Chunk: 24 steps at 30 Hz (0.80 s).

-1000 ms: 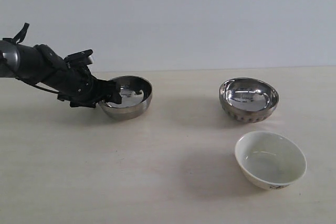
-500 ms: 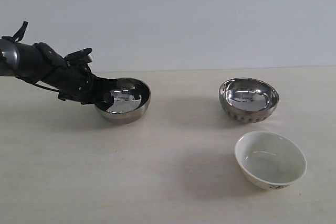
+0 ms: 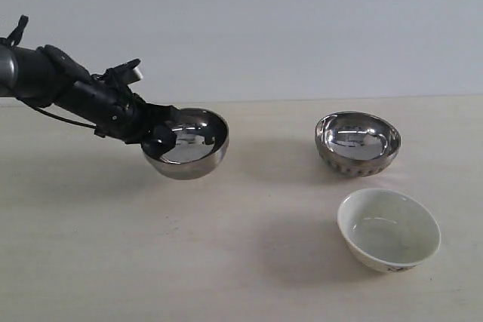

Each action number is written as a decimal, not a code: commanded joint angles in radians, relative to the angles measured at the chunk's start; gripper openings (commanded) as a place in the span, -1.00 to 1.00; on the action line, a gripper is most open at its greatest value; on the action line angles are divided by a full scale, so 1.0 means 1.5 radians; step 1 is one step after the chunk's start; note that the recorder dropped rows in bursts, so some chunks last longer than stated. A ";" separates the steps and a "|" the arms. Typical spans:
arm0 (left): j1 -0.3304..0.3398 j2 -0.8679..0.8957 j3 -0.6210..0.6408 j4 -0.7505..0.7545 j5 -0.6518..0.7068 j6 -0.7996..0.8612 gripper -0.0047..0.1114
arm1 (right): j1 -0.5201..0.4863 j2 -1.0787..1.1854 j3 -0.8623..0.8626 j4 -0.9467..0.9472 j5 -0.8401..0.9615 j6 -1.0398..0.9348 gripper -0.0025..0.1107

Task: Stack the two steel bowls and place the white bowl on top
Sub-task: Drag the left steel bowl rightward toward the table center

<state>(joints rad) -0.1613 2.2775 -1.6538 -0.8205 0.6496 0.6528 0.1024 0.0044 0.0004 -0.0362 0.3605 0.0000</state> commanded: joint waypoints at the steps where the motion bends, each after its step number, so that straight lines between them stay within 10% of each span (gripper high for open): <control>1: -0.012 -0.021 0.003 -0.097 0.074 0.064 -0.85 | -0.002 -0.003 0.000 0.000 -0.002 -0.004 -0.96; 24: -0.155 -0.092 0.173 -0.091 0.003 0.113 -0.85 | -0.002 -0.003 0.000 0.000 -0.002 -0.004 -0.96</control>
<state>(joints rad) -0.3769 2.1617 -1.4238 -0.9473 0.6823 0.7995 0.1024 0.0044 0.0004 -0.0362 0.3605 0.0000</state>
